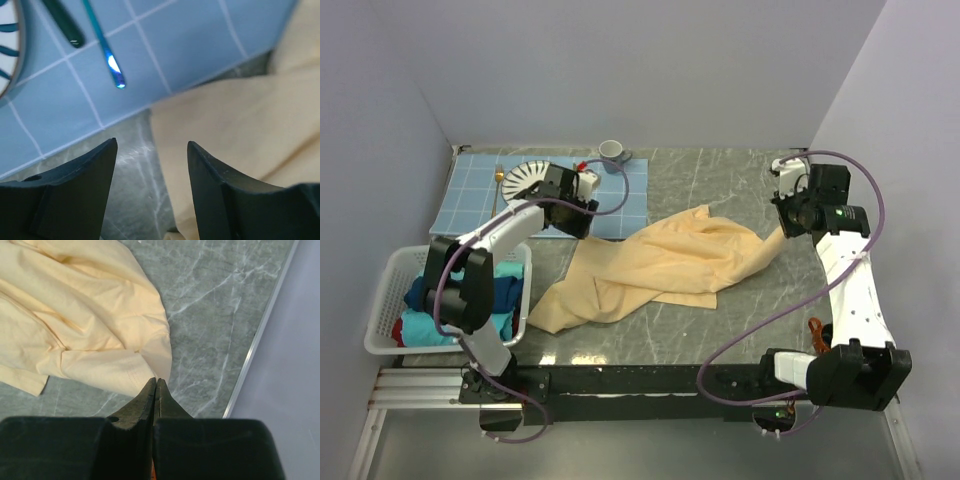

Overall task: Roll the t-shirts
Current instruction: Flatten out the T-shirt at the center of the board.

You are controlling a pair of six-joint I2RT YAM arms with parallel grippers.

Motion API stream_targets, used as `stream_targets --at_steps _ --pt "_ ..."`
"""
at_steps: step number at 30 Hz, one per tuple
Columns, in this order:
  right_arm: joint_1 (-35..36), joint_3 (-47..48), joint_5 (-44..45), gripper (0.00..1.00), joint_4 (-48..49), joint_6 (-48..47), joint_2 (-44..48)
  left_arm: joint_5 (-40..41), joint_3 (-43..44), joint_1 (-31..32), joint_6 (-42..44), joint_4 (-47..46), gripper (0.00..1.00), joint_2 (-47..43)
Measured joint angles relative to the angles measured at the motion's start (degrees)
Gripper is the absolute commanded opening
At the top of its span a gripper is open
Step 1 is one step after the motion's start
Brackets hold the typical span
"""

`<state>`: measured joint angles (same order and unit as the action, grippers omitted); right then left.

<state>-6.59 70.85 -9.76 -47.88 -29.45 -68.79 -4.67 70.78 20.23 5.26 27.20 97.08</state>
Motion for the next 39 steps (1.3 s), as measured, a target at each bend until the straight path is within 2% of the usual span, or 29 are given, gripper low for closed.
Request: stream_targets --at_steps 6,9,16,22,28,34,36,37,39 --pt "0.0 0.9 -0.9 0.0 0.2 2.0 -2.7 -0.6 4.2 -4.2 -0.1 -0.8 0.63 5.3" --pt "0.0 1.4 -1.0 0.0 0.3 2.6 -3.8 -3.2 5.5 -4.0 0.1 -0.8 0.57 7.6" --pt "0.0 3.1 -1.0 0.0 0.1 3.0 -5.9 -7.2 5.6 -3.8 0.1 0.0 0.55 11.0" --pt "0.0 4.7 -1.0 0.0 0.1 3.5 -7.8 -8.3 6.1 -3.8 0.1 0.1 0.47 13.5" --pt "0.0 5.0 -1.0 0.0 0.1 4.0 -8.5 -9.6 6.2 -3.8 0.0 0.0 0.46 14.7" --pt "0.0 5.2 -1.2 0.0 0.1 4.5 -9.7 -11.1 8.1 -3.7 0.0 0.0 0.35 15.7" --pt "0.0 5.2 -1.2 0.0 0.1 4.5 -9.9 -11.5 8.8 -3.7 0.0 0.0 0.29 16.0" --pt "0.0 5.2 -1.2 0.0 0.1 4.5 -10.0 -11.8 9.0 -3.7 0.0 0.0 0.22 16.2" --pt "0.0 5.2 -1.2 0.0 0.1 4.6 -10.1 -12.4 9.3 -3.7 0.0 0.0 0.18 16.3"
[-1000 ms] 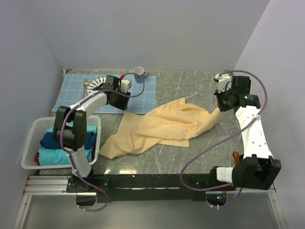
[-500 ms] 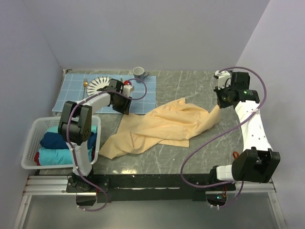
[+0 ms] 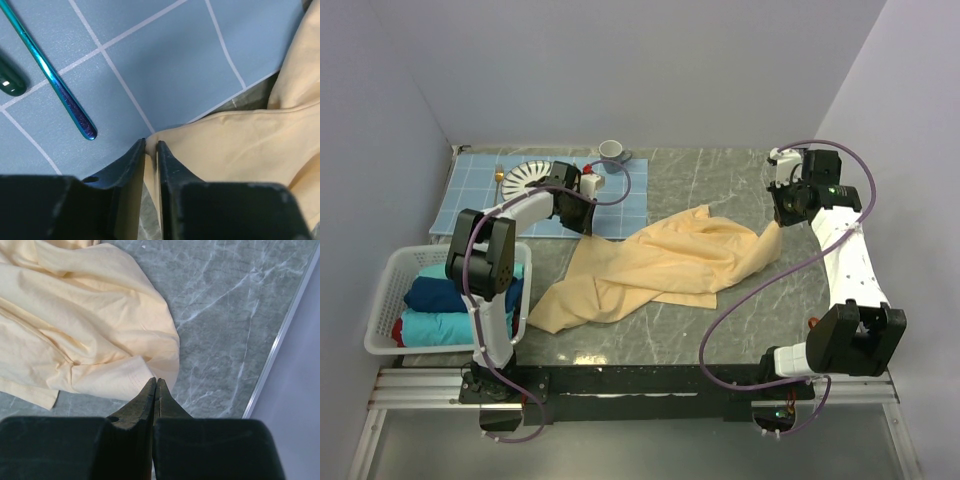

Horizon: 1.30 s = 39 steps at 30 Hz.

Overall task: Roll the t-shirts
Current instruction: Flatten out the T-shirt at the center of the board.

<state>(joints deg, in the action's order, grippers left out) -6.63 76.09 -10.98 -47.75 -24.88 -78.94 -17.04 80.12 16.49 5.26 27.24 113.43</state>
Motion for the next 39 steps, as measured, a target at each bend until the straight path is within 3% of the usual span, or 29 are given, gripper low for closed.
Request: stream_targets --at_steps 4,12,18,22,28,39 --pt "0.0 0.0 0.0 0.0 0.2 0.3 0.0 -1.1 0.2 0.0 0.1 0.2 0.01 0.1" --pt "0.0 6.9 1.1 0.0 -0.1 1.4 -2.3 -1.6 0.5 -0.7 3.2 1.8 0.01 -3.4" --pt "0.0 16.6 5.8 0.0 3.9 -0.3 -2.2 -1.4 0.7 -5.4 4.2 -1.0 0.01 -23.6" --pt "0.0 17.6 10.6 0.0 7.8 -0.9 1.7 1.5 0.7 -8.6 2.9 -6.7 0.01 -38.1" --pt "0.0 21.9 15.7 0.0 12.7 -2.6 7.9 7.0 -0.7 -8.2 1.0 -12.0 0.01 -53.9" --pt "0.0 41.3 17.0 0.0 18.6 -3.7 10.4 10.4 10.3 -8.3 1.1 -11.8 0.01 -54.5"
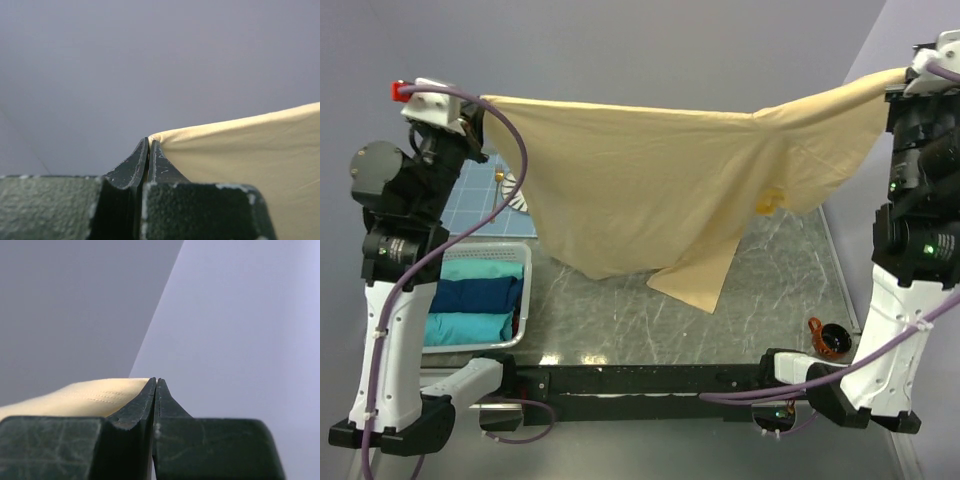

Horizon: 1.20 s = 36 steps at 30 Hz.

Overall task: Roll the t-shirts
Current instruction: Flatten out the T-shirt at the center of the board.

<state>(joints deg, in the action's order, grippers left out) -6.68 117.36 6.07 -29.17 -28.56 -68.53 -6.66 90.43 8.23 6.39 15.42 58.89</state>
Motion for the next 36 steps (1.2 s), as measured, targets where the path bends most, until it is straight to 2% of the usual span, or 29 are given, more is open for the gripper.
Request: stream_targets --at_steps 4,10,16,25,30,36 --pt "0.0 3.0 0.6 0.0 3.5 -1.7 1.5 0.8 6.6 0.0 0.0 -1.0 0.01 1.4" --pt "0.0 2.1 1.2 0.0 10.1 -8.0 6.2 2.3 14.0 0.0 1.6 -3.7 0.01 1.9" --pt "0.0 0.7 3.0 0.0 16.9 -13.1 11.2 2.0 14.6 -0.4 2.9 -4.8 0.01 0.0" --pt "0.0 5.2 3.2 0.0 24.5 -17.2 13.3 2.0 15.8 -0.7 6.0 -8.2 0.01 -2.3" --pt "0.0 -1.2 1.8 0.0 26.4 -19.8 16.7 3.0 15.9 -0.7 9.1 -12.4 0.01 -3.6" --pt "-0.1 -16.8 -1.6 0.0 26.3 -23.4 22.9 3.5 13.4 -0.8 13.9 -15.6 0.01 -3.7"
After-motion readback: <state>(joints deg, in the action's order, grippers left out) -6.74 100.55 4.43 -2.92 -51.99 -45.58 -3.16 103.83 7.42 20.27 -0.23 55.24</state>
